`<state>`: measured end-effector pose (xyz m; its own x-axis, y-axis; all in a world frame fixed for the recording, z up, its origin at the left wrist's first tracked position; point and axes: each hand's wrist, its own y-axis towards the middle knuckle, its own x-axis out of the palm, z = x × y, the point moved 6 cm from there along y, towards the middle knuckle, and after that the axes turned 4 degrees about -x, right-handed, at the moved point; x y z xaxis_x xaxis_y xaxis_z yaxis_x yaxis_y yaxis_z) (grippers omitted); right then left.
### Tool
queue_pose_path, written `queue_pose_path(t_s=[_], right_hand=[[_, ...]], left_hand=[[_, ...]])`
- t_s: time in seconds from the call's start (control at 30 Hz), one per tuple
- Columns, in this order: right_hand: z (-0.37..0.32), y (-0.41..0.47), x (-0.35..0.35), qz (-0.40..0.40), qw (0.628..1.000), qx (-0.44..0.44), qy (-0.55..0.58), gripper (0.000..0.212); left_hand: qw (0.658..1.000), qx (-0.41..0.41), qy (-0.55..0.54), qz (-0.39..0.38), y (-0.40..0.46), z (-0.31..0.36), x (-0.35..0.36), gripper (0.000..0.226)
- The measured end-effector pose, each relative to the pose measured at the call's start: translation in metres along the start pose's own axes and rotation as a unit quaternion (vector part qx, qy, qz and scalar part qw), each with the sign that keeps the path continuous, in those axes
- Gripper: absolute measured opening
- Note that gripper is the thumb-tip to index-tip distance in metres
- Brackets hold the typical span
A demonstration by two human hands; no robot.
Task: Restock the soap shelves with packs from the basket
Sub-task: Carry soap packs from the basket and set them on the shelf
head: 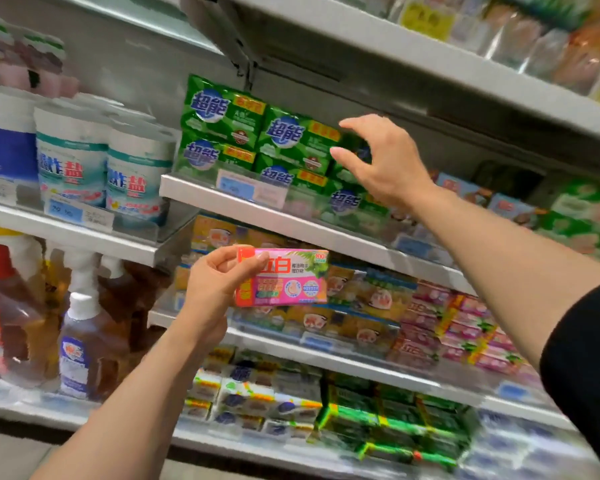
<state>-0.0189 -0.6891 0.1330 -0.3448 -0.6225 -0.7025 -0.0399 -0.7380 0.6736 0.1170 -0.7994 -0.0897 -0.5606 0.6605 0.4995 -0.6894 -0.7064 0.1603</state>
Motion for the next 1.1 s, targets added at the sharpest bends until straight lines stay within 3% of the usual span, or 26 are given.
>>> queue_pose_path(t_s=[0.1,0.2,0.33,0.47,0.57,0.67,0.73,0.97,1.1], right_hand=[[0.036,-0.076,-0.033,0.072,0.997,0.028,-0.009,0.036],[0.083,-0.169,-0.059,0.113,0.985,0.124,-0.029,0.026],[0.128,-0.292,-0.059,0.068,0.963,0.262,-0.02,0.017],[0.154,-0.4,-0.031,0.02,0.908,0.415,0.053,0.005],[0.161,-0.456,-0.005,-0.07,0.861,0.494,0.095,0.027],[0.159,-0.48,0.017,-0.177,0.851,0.477,0.128,0.058],[0.16,-0.478,0.025,-0.216,0.856,0.446,0.147,0.068],[0.173,-0.477,0.048,-0.277,0.868,0.385,0.144,0.078],[0.179,-0.471,0.059,-0.295,0.879,0.35,0.133,0.077]], left_hand=[[0.998,-0.032,0.016,-0.048,-0.016,-0.028,0.048,0.067],[0.992,-0.063,0.055,-0.092,-0.032,-0.065,0.103,0.068],[0.983,-0.087,0.096,-0.127,-0.051,-0.111,0.17,0.071],[0.975,-0.116,0.127,-0.139,-0.065,-0.156,0.22,0.069],[0.974,-0.117,0.159,-0.111,-0.065,-0.186,0.245,0.06],[0.977,-0.112,0.159,-0.089,-0.061,-0.204,0.266,0.054],[0.979,-0.102,0.156,-0.088,-0.058,-0.209,0.278,0.049],[0.976,-0.053,0.191,-0.087,-0.038,-0.214,0.284,0.034],[0.971,-0.054,0.221,-0.068,-0.023,-0.22,0.28,0.04]])
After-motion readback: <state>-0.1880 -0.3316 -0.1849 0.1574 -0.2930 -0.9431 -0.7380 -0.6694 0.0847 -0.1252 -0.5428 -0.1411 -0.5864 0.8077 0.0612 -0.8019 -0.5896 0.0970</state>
